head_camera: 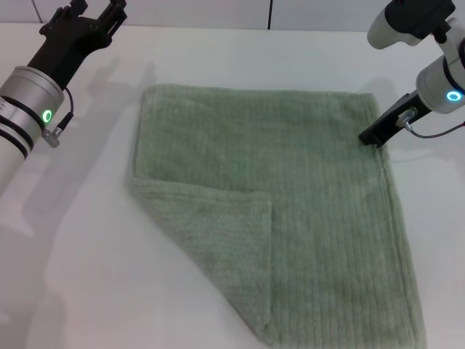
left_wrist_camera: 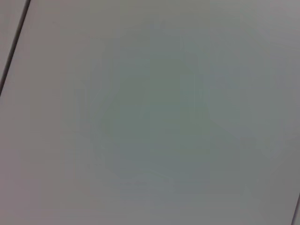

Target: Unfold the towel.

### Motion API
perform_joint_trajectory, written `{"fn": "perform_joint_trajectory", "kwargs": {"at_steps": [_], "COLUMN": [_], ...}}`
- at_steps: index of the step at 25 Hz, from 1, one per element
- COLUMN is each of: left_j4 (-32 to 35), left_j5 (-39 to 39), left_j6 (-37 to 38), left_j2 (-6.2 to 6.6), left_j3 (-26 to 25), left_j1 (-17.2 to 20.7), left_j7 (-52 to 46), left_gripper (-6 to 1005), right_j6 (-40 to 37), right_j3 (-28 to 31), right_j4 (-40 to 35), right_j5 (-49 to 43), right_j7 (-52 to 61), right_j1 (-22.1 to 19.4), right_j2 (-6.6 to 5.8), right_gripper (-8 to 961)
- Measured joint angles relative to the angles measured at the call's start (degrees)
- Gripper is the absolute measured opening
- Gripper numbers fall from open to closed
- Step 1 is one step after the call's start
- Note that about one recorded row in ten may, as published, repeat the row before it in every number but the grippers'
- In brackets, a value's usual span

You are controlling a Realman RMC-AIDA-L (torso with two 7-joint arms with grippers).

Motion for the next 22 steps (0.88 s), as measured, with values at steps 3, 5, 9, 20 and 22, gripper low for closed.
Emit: {"fn": "perform_joint_trajectory", "kwargs": {"at_steps": [3, 5, 9, 20, 22], "left_j4": [0.00, 0.00, 0.01, 17.81, 22.66], "left_j5": [0.00, 0.00, 0.00, 8.77, 16.59], "left_j6": [0.03, 0.05, 0.13, -3.89, -4.29], "left_j2": [0.00, 0.00, 0.00, 4.29, 5.53], "left_j3": [0.00, 0.00, 0.37, 19.14, 18.96], "left_j1": [0.07, 0.07, 0.07, 4.90, 5.69], "left_j7": [0.00, -0.02, -0.47, -23.36, -31.13], "left_gripper": [757, 756, 756, 756, 756], "right_j6": [0.05, 0.05, 0.06, 0.00, -0.05], "right_j3": [-0.04, -0.05, -0.07, -0.41, -0.42], "right_j4": [0.05, 0.05, 0.08, 0.09, 0.13], "right_j5": [0.00, 0.00, -0.04, -0.08, -0.08], "right_j7": [-0.03, -0.04, -0.06, -0.08, -0.09], "right_j1": [0.02, 0.02, 0.02, 0.00, 0.00], "right_j2": [-0.12, -0.14, -0.14, -0.12, -0.12], "right_gripper": [-1, -1, -1, -1, -1]}}
